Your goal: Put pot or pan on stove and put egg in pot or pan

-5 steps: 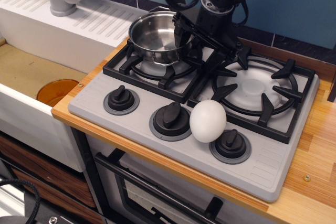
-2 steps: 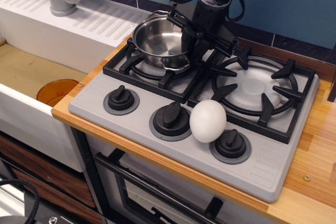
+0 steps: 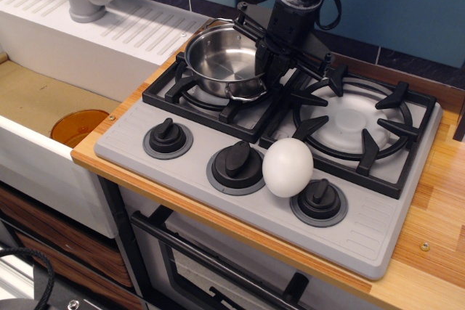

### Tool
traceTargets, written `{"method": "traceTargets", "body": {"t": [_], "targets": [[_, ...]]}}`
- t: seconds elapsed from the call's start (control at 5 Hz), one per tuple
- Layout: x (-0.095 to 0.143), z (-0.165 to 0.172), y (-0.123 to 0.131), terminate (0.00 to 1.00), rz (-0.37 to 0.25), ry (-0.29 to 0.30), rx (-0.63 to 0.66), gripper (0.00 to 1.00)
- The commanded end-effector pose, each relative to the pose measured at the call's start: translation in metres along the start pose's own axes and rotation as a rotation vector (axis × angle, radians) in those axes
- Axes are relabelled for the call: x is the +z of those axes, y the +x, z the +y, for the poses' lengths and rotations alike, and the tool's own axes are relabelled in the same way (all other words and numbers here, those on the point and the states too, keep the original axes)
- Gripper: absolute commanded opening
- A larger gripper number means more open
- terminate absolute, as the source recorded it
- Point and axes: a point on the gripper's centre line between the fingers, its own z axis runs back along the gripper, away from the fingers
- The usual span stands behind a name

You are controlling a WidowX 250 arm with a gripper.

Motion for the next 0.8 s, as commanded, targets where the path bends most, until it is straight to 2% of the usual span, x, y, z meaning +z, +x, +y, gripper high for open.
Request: {"method": "traceTargets", "body": {"t": [0.0, 0.4, 0.6], "targets": [[0.061, 0.007, 0.019, 0.00, -0.069, 0.019, -0.006, 0.00], [0.100, -0.018, 0.024, 0.00, -0.053, 0.057, 0.015, 0.00], [0.111, -0.038, 0.026, 0.00, -0.049, 0.080, 0.027, 0.00]]}}
